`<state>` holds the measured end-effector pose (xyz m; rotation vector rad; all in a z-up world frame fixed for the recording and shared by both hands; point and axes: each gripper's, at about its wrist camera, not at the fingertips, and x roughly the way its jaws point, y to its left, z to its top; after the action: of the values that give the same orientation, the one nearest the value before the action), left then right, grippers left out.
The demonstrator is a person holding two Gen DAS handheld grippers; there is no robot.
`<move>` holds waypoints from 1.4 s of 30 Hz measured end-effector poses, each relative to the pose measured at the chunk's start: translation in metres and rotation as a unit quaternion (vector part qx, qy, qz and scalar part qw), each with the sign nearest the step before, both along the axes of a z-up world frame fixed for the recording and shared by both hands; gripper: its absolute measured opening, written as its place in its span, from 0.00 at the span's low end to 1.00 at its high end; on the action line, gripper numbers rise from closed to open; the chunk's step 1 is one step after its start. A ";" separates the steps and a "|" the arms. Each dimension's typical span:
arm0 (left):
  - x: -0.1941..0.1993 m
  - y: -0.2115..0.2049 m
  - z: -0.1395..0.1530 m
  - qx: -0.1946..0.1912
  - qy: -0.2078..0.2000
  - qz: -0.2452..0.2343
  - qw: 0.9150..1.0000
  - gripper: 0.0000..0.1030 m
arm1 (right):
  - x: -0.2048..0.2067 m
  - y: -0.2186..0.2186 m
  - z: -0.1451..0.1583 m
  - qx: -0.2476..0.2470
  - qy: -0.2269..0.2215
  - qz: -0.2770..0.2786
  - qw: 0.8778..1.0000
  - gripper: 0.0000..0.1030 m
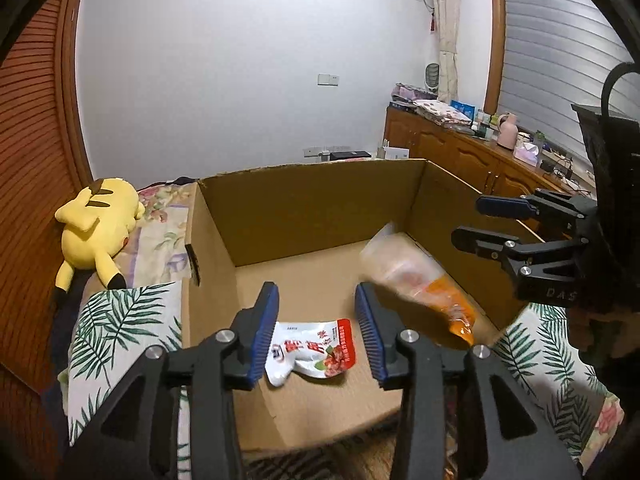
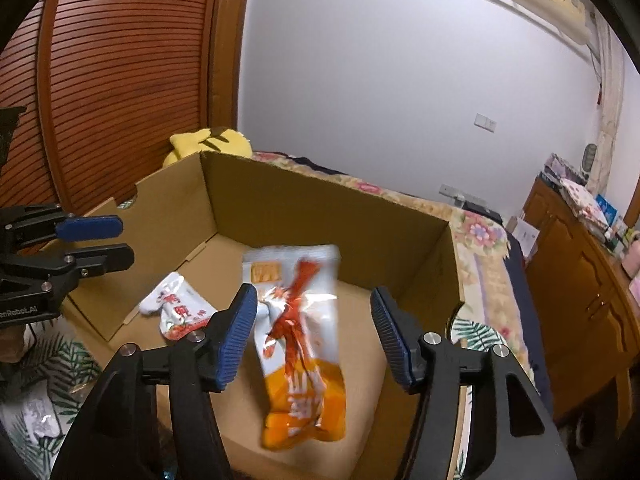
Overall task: Organize snacks
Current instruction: 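Move both tools back to the snack pile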
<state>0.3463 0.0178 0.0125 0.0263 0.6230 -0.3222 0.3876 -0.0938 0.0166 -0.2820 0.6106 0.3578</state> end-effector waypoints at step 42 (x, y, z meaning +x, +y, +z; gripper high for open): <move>-0.156 0.035 -0.050 0.013 0.078 0.003 0.997 0.48 | -0.146 -0.007 -0.070 0.067 0.115 -0.019 0.991 0.60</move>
<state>0.1898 0.0524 -0.0370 0.0252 0.7812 -0.3121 0.2419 -0.1009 -0.0533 -0.1007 0.8136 0.3955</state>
